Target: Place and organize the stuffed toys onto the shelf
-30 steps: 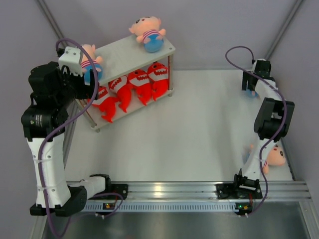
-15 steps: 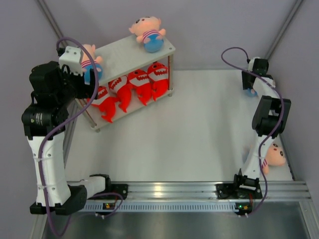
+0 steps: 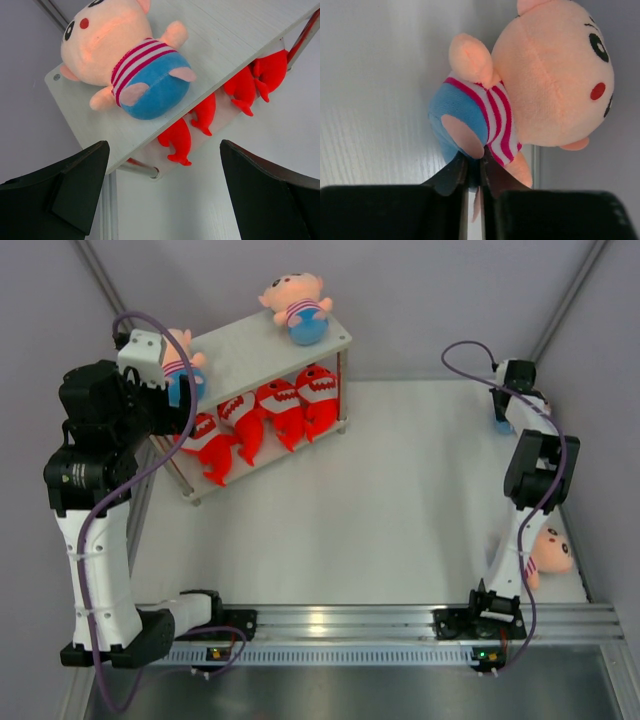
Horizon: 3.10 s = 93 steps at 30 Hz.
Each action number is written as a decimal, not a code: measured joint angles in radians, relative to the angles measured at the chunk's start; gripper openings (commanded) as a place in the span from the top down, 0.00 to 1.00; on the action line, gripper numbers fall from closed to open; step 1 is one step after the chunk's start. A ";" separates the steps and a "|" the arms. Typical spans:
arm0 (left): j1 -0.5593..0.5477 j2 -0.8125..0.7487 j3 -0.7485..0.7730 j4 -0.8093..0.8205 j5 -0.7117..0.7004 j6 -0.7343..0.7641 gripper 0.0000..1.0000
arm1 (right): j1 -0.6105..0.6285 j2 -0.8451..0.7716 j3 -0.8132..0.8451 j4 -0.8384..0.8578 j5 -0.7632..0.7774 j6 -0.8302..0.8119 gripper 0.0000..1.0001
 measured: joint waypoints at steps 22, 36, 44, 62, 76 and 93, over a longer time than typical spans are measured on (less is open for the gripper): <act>0.000 -0.089 -0.109 0.000 0.002 0.006 0.02 | 0.093 -0.710 -0.064 0.081 -0.355 -0.381 1.00; 0.000 -0.298 -0.262 -0.004 -0.073 0.017 0.02 | 0.856 -0.583 0.493 -0.071 -0.590 -0.831 1.00; 0.000 -0.315 -0.275 -0.006 -0.098 0.026 0.02 | 0.984 -0.241 0.528 -0.063 -0.438 -0.869 1.00; -0.001 -0.317 -0.290 -0.006 -0.103 0.041 0.02 | 1.024 -0.126 0.594 0.060 -0.341 -0.789 0.78; -0.006 -0.321 -0.294 -0.006 -0.105 0.051 0.02 | 1.025 -0.113 0.566 0.101 -0.323 -0.772 0.52; -0.009 -0.326 -0.301 -0.006 -0.093 0.051 0.02 | 1.114 -0.447 0.288 0.148 -0.309 -0.440 0.01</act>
